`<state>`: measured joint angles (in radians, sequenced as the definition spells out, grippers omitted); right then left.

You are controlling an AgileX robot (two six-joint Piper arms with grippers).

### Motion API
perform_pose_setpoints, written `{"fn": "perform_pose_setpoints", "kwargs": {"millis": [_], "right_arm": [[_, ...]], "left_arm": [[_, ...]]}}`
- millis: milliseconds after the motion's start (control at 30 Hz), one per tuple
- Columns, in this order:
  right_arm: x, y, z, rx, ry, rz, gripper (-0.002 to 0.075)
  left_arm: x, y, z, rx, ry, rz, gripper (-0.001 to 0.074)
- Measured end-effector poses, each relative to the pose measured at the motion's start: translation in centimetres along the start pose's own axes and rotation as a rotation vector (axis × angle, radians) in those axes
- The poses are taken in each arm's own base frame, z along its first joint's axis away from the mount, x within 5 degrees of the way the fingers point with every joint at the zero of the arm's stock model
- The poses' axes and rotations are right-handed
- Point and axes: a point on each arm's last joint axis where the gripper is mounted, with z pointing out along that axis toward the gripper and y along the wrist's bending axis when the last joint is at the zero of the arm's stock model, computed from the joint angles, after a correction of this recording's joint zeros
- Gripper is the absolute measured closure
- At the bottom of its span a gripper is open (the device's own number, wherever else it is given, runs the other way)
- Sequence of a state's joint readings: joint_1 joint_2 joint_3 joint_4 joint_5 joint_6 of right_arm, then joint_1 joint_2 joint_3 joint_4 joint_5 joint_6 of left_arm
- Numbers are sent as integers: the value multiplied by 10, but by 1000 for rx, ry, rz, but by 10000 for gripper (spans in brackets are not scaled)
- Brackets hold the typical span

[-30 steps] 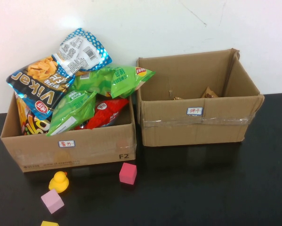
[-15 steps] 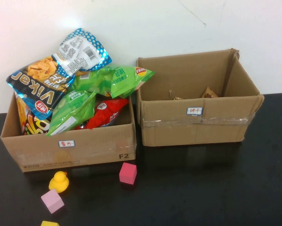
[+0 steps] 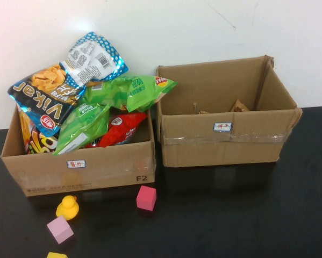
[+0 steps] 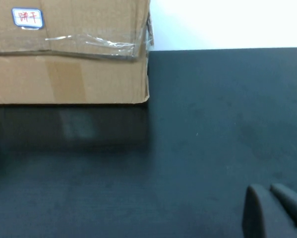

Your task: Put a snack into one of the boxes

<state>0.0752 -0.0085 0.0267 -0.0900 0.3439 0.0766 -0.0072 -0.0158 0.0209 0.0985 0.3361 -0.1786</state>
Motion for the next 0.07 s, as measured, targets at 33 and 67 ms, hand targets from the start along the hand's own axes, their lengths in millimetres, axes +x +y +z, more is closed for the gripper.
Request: {"fn": "perform_pose_setpoints", "kwargs": {"millis": [33, 67], "right_arm": [[0, 0, 0, 0, 0, 0, 727], [0, 0, 0, 0, 0, 0, 727]], "left_arm": [[0, 0, 0, -2, 0, -1, 736], [0, 0, 0, -8, -1, -2, 736]]}}
